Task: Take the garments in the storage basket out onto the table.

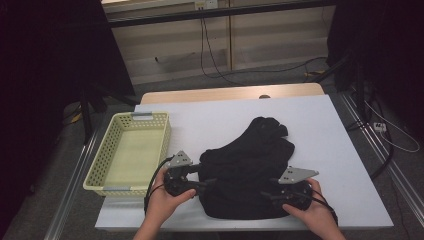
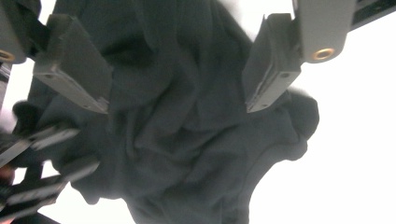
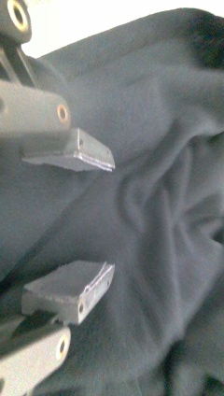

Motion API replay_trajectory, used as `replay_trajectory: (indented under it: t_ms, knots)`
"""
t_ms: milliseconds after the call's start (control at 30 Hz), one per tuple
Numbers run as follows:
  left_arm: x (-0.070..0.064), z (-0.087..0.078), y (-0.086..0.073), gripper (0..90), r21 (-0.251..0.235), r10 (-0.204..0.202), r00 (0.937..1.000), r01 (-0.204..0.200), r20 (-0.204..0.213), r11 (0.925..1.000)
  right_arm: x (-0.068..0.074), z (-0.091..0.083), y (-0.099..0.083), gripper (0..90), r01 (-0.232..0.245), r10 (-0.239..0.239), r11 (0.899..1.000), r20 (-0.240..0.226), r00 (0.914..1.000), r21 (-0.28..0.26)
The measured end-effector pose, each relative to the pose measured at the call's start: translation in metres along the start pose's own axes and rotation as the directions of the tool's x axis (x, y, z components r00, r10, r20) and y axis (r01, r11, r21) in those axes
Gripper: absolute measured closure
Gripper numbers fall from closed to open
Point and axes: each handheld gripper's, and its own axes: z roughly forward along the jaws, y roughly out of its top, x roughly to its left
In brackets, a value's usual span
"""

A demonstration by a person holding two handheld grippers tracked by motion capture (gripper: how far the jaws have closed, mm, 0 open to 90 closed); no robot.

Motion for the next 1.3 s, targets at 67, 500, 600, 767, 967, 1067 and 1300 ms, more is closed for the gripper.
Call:
replay_trajectory:
  t_ms: [67,500,600,767,967,1067,1300]
  knots:
    - [0.003,-0.001,0.001,23.7,-0.023,-0.003,0.9996,0.002,-0.029,0.9997,-0.001,0.004,0.002,47.8,0.011,-0.011,1.0,0.007,0.9999,-0.004]
    - [0.01,0.034,-0.019,26.4,0.083,0.003,0.9996,-0.001,-0.027,0.9966,0.013,-0.01,-0.008,89.7,0.031,-0.026,0.999,-0.23,0.9728,0.017]
    - [0.009,0.036,-0.02,25.7,0.086,0.003,0.9996,-0.001,-0.028,0.9963,0.019,-0.019,-0.009,76.8,0.043,-0.041,0.999,-0.236,0.9709,0.001]
    - [0.003,0.041,-0.024,34.8,0.123,0.05,0.9982,-0.046,-0.032,0.9914,0.006,-0.014,0.017,42.8,0.03,-0.037,0.995,-0.069,0.9969,-0.095]
    - [-0.003,0.037,-0.025,73.9,0.187,0.031,0.9988,-0.037,0.037,0.9817,-0.003,0.021,0.044,38.0,0.092,-0.093,0.993,-0.006,0.9957,-0.069]
    - [-0.005,0.035,-0.024,79.7,0.219,0.011,0.9957,-0.031,0.092,0.9752,-0.006,0.041,0.046,42.9,0.087,-0.089,0.995,-0.036,0.9954,-0.041]
    - [-0.005,0.028,-0.016,49.8,0.068,-0.005,0.9992,0.003,0.04,0.9977,-0.003,0.051,0.042,59.5,0.094,-0.094,0.996,-0.048,0.9944,0.005]
